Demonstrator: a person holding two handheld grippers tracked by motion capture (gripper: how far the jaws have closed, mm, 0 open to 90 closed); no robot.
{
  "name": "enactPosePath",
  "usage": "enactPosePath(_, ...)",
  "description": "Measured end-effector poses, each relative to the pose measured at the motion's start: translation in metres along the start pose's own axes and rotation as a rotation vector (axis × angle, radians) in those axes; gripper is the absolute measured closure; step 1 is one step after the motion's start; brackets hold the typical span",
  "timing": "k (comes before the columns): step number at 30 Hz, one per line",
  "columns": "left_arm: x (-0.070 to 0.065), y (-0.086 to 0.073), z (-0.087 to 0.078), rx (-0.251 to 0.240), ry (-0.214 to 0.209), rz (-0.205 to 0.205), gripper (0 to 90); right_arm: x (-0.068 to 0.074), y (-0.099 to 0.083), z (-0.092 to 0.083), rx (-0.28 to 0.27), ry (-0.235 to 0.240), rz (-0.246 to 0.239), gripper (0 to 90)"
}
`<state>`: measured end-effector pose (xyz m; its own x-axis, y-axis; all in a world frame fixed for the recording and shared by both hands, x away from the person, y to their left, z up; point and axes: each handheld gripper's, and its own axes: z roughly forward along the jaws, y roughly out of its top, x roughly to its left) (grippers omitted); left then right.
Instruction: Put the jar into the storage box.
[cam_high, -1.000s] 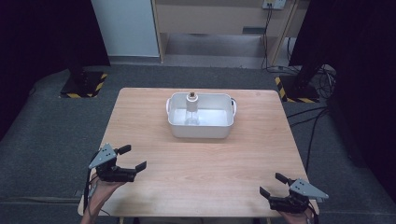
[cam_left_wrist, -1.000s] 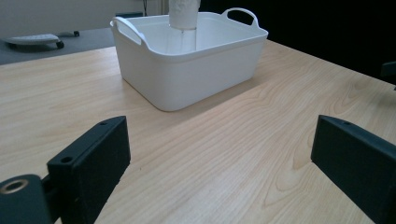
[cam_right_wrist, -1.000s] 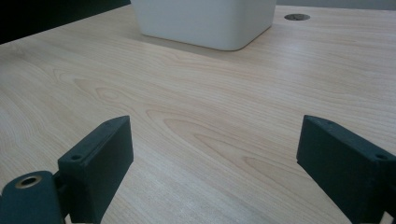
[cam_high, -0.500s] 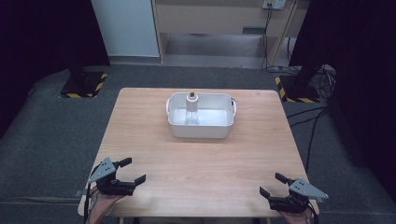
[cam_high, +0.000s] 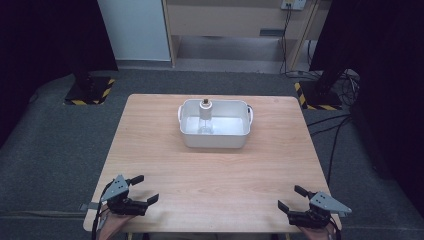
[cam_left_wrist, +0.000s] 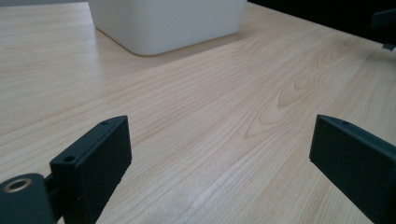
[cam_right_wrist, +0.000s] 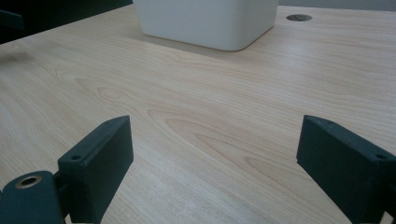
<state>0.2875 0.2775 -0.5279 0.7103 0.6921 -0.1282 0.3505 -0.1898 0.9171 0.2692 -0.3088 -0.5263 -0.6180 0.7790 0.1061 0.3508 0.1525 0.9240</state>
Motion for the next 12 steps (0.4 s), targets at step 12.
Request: enactPosePath(12,0.0022,-0.0036,0.0005,0.001,-0.001,0.000,4.2,-0.0003,-0.0002,0.0007,-0.003,0.005,-0.001,11.0)
